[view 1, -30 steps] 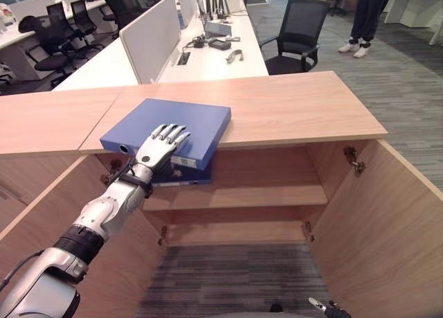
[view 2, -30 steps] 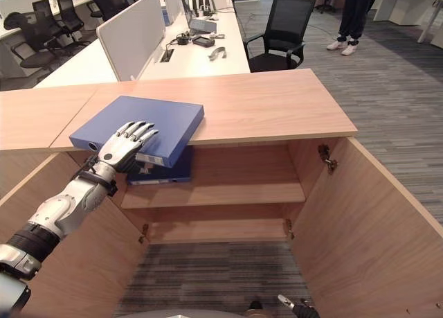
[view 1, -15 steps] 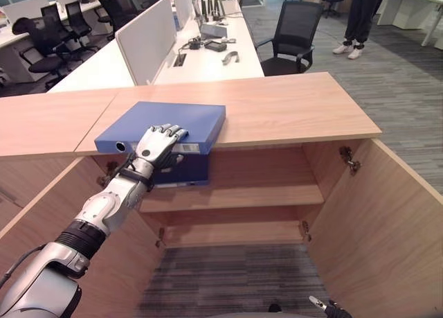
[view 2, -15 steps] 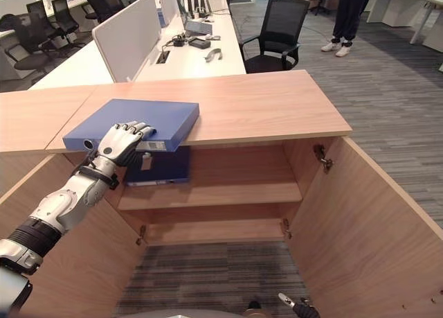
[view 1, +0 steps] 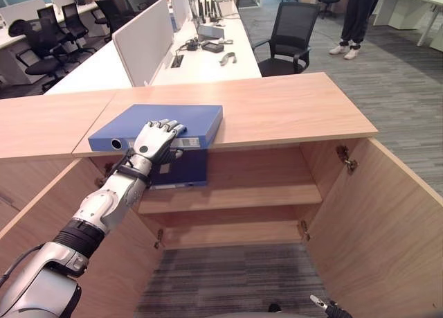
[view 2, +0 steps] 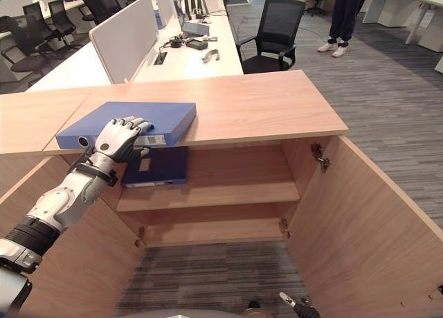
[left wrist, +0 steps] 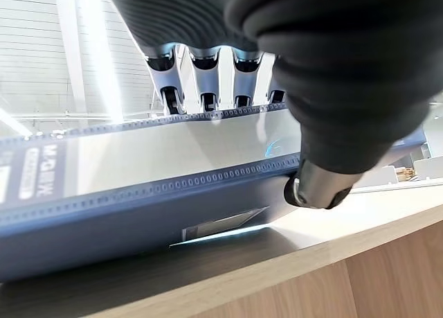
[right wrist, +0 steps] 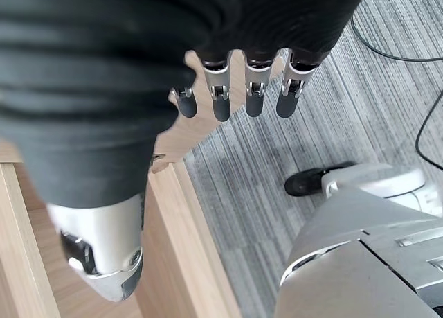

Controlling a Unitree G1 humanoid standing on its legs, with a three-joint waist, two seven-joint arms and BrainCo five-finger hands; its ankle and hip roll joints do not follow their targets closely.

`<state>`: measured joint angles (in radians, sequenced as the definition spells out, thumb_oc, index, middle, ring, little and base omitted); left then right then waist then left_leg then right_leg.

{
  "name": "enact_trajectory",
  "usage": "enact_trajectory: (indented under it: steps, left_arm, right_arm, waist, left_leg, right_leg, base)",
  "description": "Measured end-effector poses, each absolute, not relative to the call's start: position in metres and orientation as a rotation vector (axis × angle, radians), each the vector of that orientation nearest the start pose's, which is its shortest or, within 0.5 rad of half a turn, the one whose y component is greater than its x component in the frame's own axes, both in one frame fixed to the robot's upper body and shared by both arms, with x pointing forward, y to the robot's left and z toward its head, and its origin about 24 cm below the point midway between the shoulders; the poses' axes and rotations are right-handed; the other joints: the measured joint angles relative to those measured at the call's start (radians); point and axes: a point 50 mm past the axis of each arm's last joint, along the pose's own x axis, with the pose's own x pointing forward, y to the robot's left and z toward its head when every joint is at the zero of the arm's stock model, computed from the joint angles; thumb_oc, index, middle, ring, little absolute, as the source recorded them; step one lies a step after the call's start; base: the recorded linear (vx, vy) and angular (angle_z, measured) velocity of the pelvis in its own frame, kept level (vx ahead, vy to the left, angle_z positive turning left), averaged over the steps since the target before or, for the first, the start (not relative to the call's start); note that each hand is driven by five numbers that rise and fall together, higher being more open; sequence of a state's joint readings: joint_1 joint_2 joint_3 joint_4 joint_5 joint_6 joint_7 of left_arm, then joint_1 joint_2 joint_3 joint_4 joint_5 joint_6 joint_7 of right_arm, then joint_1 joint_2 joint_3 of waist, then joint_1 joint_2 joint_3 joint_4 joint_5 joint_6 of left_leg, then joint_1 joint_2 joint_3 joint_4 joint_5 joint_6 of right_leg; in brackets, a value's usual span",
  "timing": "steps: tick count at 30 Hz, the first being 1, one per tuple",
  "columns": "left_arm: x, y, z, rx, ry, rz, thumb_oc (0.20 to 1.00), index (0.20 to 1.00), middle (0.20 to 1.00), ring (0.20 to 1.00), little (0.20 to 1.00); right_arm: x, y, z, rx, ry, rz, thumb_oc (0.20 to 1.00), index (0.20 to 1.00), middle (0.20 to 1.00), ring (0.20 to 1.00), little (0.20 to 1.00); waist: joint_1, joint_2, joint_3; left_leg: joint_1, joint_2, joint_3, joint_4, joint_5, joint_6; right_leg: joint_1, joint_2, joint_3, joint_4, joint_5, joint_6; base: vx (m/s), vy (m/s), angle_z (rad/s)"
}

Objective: Put the empty folder in the office cabinet

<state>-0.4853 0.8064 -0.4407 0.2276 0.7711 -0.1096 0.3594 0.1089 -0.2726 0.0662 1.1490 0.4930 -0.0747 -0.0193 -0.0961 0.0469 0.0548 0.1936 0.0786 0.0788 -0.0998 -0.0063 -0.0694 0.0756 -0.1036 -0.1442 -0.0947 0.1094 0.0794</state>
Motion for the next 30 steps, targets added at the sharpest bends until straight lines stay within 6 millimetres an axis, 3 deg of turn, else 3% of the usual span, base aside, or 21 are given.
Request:
enact_trajectory:
  steps: [3,16,21,25,30]
  left_arm:
    - [0.315,0.199,0.173,1.552,-0.700,0.031,0.200,0.200,0.200,0.200,0.200]
    - [0.299,0.185,0.244,1.353,-0.974,0.146,0.200,0.200,0.200,0.200,0.200]
    - [0.288,0.175,0.257,1.280,-1.064,0.132,0.200,0.200,0.200,0.200,0.200]
    - [0.277,0.174,0.273,1.074,-1.118,0.122,0.200,0.200,0.200,0.200,0.200]
    - [0.273,0.183,0.266,0.767,-1.052,0.098,0.200,0.200,0.200,0.200,0.200]
  right_arm:
    - [0.067,-0.255,-0.157,0.129,1.119,-0.433,1.000,1.000,1.000,1.000,1.000]
    - [0.070,-0.249,-0.159,0.156,1.128,-0.414,1.000,1.000,1.000,1.000,1.000]
    - [0.075,-0.248,-0.158,0.170,1.114,-0.418,1.000,1.000,1.000,1.000,1.000]
    - [0.077,-0.248,-0.158,0.186,1.110,-0.427,1.000,1.000,1.000,1.000,1.000]
    - [0.083,-0.247,-0.157,0.190,1.105,-0.419,1.000,1.000,1.000,1.000,1.000]
  waist:
    - [0.001,-0.002,0.001]
    - [0.037,0.002,0.007]
    - [0.052,0.005,0.009]
    - [0.055,0.008,0.011]
    - [0.055,0.021,0.018]
  left_leg:
    - [-0.003,0.000,-0.003,0.000,0.000,0.000]
    - [-0.010,-0.001,-0.028,0.000,0.000,0.000]
    - [-0.013,-0.001,-0.036,0.000,0.000,0.000]
    - [-0.011,-0.001,-0.049,0.000,0.000,-0.001]
    - [-0.011,-0.001,-0.061,0.000,0.001,-0.001]
  right_leg:
    - [0.000,-0.001,-0.003,0.000,0.000,0.000]
    - [0.006,-0.004,-0.028,0.000,-0.002,-0.003]
    - [0.008,-0.004,-0.037,0.000,-0.002,-0.004]
    - [0.017,-0.006,-0.049,0.000,-0.004,-0.006]
    - [0.024,-0.005,-0.061,0.000,-0.007,-0.008]
  base:
    - [0.00,-0.003,0.01]
    - [0.00,-0.004,0.05]
    - [0.00,-0.017,0.05]
    - [0.00,-0.008,0.10]
    - [-0.02,-0.005,0.07]
